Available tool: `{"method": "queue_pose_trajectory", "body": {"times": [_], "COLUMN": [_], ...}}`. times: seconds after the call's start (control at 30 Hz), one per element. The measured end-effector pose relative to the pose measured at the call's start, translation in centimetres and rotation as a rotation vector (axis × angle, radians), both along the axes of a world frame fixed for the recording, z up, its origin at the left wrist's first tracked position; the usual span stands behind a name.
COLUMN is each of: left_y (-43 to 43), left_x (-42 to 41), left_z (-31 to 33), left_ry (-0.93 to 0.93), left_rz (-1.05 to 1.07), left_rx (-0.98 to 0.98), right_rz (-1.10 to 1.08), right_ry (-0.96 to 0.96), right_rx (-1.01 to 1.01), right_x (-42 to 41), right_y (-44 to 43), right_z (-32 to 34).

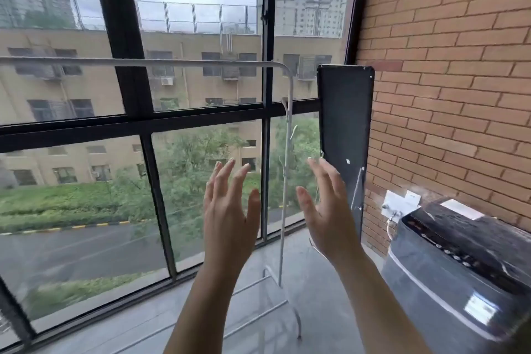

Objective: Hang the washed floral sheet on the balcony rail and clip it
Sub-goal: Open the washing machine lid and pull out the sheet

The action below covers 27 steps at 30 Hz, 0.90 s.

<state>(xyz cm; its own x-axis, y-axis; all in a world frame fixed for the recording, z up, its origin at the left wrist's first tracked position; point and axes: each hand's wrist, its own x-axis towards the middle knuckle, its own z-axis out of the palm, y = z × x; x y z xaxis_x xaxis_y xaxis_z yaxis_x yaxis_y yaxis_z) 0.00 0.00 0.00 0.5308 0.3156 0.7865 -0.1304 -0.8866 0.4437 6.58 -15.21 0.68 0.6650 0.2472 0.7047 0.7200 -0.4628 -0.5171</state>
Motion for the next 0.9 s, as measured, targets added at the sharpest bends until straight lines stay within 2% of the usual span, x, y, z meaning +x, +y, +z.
{"method": "queue_pose_trajectory", "body": {"times": [0.23, 0.43, 0.9], "left_y": [-9.1, -13.7, -22.5], "left_x": [7.8, 14.1, 38.3], "left_z": [-0.2, -2.1, -3.9], "left_ry": [0.045, 0.054, 0.078], "left_rz": [-0.136, -0.252, -0.509], "left_rx": [0.000, 0.001, -0.058], "right_rz": [-0.152, -0.223, -0.456], "right_ry": [0.024, 0.097, 0.172], "right_rx": [-0.019, -0.021, -0.084], "right_x": [6.0, 10.5, 30.0], "right_y": [-9.9, -14.9, -23.8], "right_z": [-1.1, -3.1, -4.0]}}
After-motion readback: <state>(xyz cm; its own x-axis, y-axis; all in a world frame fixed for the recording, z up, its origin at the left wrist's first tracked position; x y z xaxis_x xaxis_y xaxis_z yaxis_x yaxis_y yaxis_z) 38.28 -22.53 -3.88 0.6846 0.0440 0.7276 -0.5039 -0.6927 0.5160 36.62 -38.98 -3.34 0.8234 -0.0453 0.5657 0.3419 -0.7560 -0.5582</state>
